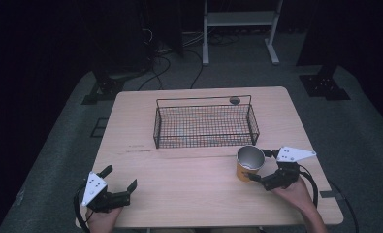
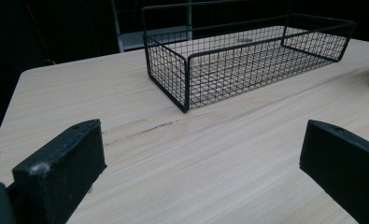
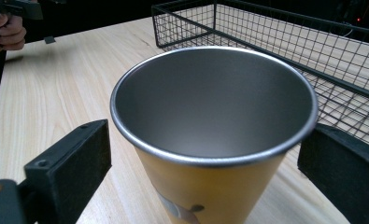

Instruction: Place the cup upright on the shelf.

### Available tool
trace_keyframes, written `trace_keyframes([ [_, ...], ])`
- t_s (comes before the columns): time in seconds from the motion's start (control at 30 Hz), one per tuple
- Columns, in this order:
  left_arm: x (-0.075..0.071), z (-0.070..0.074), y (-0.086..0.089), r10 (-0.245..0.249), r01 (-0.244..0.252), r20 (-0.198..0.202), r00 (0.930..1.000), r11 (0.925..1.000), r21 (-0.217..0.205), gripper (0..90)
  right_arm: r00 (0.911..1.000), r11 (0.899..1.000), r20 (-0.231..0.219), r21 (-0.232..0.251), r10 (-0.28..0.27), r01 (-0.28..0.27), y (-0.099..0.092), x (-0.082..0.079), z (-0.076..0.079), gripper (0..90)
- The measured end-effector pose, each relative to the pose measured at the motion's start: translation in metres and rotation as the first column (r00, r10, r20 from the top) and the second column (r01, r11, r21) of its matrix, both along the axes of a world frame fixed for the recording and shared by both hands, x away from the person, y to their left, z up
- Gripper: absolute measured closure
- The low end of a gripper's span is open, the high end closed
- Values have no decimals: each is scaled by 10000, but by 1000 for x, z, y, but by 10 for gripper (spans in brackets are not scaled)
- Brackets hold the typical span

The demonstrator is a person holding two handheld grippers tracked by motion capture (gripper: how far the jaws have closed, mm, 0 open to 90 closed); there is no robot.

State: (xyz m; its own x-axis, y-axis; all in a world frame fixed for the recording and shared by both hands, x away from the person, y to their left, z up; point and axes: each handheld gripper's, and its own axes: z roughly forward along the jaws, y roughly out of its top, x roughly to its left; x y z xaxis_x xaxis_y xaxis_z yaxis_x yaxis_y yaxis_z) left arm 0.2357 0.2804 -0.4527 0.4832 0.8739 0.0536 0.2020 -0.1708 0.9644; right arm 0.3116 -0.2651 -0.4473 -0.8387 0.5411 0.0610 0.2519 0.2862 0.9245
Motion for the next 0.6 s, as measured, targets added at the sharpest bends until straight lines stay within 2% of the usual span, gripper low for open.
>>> trace_keyframes([
  [0.6,-1,1,1,15,-15,29,10000,10000,-23,0,9999,9999,-86,119,102,-101,13,8,-6,22],
])
